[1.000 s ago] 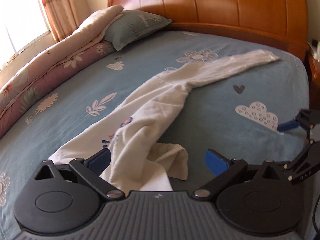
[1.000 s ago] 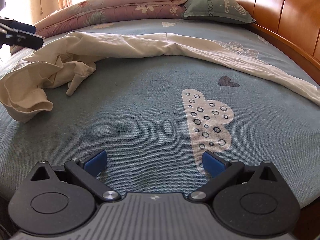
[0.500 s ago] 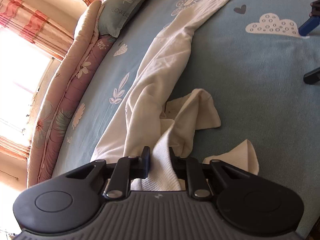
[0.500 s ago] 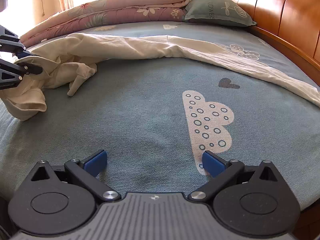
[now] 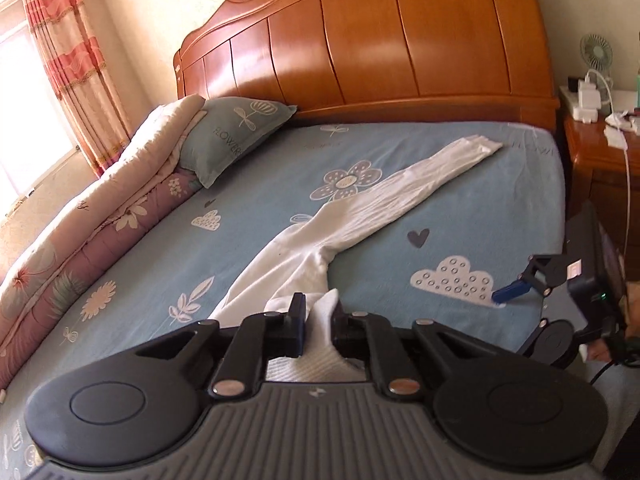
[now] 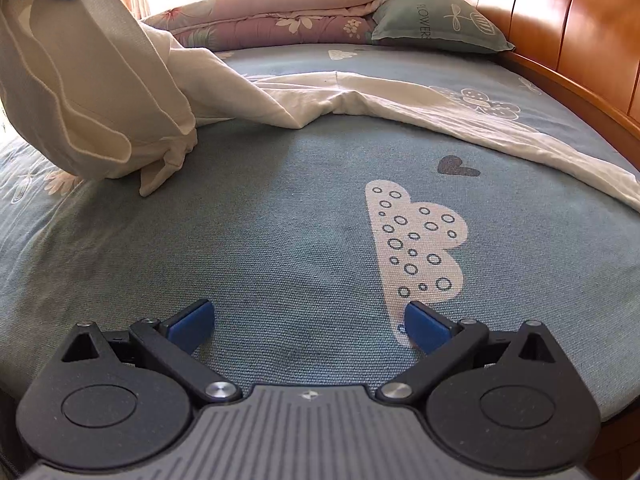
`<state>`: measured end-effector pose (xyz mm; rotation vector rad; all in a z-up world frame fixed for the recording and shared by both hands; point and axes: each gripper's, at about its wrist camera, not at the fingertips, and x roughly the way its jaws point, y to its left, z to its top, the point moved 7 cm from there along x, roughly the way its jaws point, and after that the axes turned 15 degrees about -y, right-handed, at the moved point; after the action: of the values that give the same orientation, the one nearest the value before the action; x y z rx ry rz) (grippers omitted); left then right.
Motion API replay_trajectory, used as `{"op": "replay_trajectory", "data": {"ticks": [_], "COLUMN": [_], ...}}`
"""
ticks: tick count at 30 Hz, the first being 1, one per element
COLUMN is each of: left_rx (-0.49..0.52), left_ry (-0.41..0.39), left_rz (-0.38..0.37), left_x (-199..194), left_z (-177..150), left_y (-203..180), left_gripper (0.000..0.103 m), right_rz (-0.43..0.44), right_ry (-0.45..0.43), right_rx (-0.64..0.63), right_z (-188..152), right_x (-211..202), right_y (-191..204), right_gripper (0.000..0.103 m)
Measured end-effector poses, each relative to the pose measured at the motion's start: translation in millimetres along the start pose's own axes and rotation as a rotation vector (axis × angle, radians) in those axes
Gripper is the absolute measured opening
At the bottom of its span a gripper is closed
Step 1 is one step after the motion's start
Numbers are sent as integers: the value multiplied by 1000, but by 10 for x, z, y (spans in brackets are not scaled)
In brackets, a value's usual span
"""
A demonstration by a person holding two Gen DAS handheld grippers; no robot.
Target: Fold clothes
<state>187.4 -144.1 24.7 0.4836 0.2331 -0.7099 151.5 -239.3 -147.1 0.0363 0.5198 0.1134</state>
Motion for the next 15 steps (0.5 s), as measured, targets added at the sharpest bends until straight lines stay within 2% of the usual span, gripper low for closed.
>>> {"op": "replay_trajectory", "data": {"ticks": [2,4,7,10,15], "left_rx": [-2,-4,-13,-21,-47], "left_ry": [-12,-16,25,65,137], "left_rz": [-19,-35,-41,-47,-56], "left_x": [-25,-40,11,58,131], "left_z": [22,21,-123,-268,-543], "left_y": [-25,-48,-76,-104,-136], "left_gripper": [3,3,3,12,14], "right_rz": [4,12,24,22,12], "right_ry": [5,12,9,8,12], "right_rx": [23,41,43,18,-10], "right_z": [21,41,36,17,6], "right_x": [-2,3,4,2,17], "right_y": [-13,-31,-42,-23,1], "right_gripper": [103,103,103,103,103]}}
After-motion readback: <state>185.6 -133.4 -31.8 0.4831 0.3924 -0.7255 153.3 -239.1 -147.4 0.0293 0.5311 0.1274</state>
